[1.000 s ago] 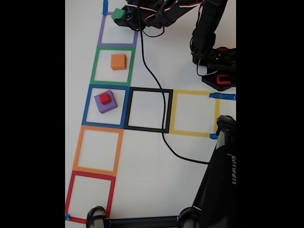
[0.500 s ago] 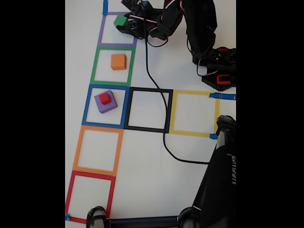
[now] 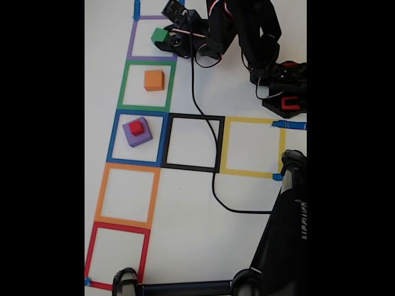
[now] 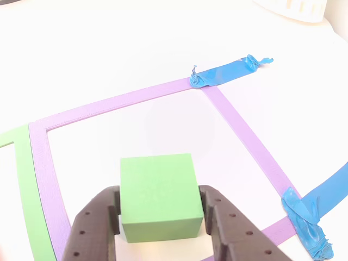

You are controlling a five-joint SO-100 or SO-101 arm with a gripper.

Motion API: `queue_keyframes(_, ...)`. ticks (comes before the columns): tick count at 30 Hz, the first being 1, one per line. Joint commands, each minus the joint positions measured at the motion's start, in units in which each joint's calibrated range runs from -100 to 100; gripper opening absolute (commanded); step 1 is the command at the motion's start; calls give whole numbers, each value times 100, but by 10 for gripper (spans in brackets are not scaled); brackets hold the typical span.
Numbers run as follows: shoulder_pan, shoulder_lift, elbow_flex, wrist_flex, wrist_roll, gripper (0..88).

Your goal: Tower of hanoi

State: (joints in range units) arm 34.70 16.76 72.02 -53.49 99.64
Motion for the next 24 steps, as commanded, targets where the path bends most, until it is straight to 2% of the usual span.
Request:
queue_keyframes(1, 106, 0, -57, -149, 36, 238)
queue_keyframes(11, 135, -210, -66, -166, 36, 313)
queue_keyframes(15, 183, -889, 7, 231, 36, 313)
queue_keyframes(20, 279, -2730, -20, 2304, 36, 239)
queue_keyframes(24, 289, -4328, -420, 4806, 36, 91)
